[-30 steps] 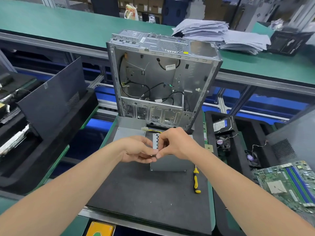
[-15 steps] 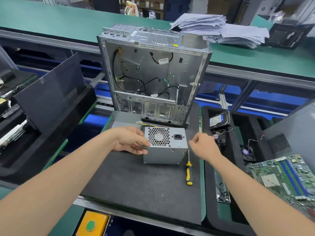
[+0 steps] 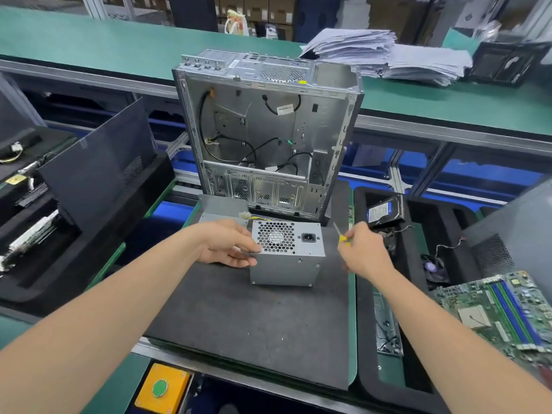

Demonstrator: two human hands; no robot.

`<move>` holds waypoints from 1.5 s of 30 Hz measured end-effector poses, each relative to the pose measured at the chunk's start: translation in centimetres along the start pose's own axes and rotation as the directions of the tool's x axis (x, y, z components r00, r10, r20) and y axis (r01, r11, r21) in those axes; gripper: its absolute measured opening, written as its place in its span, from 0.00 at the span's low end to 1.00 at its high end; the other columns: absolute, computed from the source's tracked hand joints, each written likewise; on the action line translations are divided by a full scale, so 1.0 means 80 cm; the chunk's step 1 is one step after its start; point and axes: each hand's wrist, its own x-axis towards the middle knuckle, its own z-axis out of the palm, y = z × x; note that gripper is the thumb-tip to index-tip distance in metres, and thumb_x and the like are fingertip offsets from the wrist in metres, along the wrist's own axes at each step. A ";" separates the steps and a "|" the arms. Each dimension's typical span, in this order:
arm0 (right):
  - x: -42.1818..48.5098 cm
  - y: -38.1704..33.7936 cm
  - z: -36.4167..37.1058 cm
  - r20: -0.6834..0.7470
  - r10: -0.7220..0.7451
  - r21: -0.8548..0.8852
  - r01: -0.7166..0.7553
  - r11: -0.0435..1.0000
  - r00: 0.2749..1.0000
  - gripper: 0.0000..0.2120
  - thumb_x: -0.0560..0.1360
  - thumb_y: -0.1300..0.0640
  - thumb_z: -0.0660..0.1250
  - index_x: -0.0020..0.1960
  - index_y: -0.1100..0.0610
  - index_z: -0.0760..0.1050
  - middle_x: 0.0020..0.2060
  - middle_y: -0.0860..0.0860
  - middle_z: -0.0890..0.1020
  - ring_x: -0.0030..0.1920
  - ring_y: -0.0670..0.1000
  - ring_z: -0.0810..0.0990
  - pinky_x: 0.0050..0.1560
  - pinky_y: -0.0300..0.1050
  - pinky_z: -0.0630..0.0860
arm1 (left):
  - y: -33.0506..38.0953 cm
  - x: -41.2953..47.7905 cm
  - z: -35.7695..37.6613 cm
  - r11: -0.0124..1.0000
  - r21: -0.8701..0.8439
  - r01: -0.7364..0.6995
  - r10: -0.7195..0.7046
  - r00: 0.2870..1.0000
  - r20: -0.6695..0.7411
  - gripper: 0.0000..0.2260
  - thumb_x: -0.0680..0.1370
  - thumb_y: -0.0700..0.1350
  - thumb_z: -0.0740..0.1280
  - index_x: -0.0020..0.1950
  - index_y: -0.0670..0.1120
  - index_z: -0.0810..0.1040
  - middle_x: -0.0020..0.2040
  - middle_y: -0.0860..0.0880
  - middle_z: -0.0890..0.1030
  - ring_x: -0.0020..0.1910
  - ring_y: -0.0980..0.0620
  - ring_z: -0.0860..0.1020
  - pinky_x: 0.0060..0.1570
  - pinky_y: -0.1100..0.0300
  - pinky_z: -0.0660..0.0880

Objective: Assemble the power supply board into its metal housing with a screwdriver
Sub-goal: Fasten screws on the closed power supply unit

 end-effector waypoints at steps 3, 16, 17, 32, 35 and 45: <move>0.001 -0.025 -0.032 -0.288 -0.178 0.120 0.220 0.968 0.941 0.06 0.80 0.56 0.68 0.56 0.56 0.79 0.48 0.52 0.84 0.50 0.55 0.83 0.53 0.51 0.79 | -0.002 0.003 0.000 1.000 -0.013 -0.004 0.004 1.000 -0.003 0.10 0.75 0.34 0.76 0.48 0.42 0.75 0.41 0.43 0.83 0.48 0.41 0.86 0.41 0.56 0.82; -0.027 -0.132 -0.043 -0.192 -0.340 0.701 0.371 0.609 0.921 0.11 0.71 0.65 0.79 0.50 0.60 0.81 0.37 0.54 0.84 0.35 0.50 0.82 0.38 0.42 0.80 | -0.004 -0.007 -0.006 0.993 -0.122 0.007 0.003 0.997 0.078 0.10 0.77 0.37 0.74 0.52 0.42 0.75 0.45 0.43 0.82 0.52 0.40 0.85 0.45 0.55 0.83; -0.029 -0.135 -0.039 -0.184 -0.368 0.690 0.386 0.612 0.911 0.09 0.72 0.66 0.78 0.50 0.61 0.81 0.36 0.54 0.84 0.35 0.50 0.82 0.38 0.42 0.80 | -0.003 -0.006 -0.006 0.991 -0.132 0.008 0.001 0.998 0.065 0.08 0.79 0.37 0.73 0.53 0.41 0.75 0.46 0.43 0.80 0.52 0.39 0.85 0.43 0.55 0.83; -0.044 -0.139 -0.005 -0.079 -0.507 0.361 0.499 0.788 0.858 0.04 0.74 0.58 0.73 0.47 0.51 0.80 0.38 0.44 0.85 0.41 0.50 0.85 0.49 0.57 0.84 | -0.013 0.000 -0.002 0.991 -0.129 -0.042 0.049 0.997 0.053 0.11 0.77 0.31 0.71 0.50 0.45 0.74 0.40 0.45 0.82 0.45 0.45 0.86 0.41 0.59 0.81; -0.043 -0.135 0.000 -0.079 -0.492 0.360 0.485 0.797 0.867 0.04 0.74 0.58 0.74 0.47 0.52 0.80 0.38 0.45 0.85 0.40 0.49 0.85 0.47 0.57 0.84 | -0.013 0.001 -0.003 0.990 -0.134 -0.044 0.051 0.997 0.052 0.12 0.77 0.30 0.72 0.51 0.44 0.73 0.40 0.45 0.82 0.44 0.45 0.86 0.41 0.59 0.81; -0.043 -0.134 0.001 -0.082 -0.462 0.418 0.452 0.788 0.883 0.05 0.73 0.60 0.73 0.46 0.52 0.81 0.37 0.49 0.85 0.39 0.53 0.85 0.46 0.59 0.84 | -0.015 0.002 -0.005 0.990 -0.130 -0.051 0.060 0.996 0.061 0.11 0.78 0.29 0.69 0.51 0.43 0.74 0.36 0.45 0.83 0.43 0.45 0.86 0.41 0.59 0.82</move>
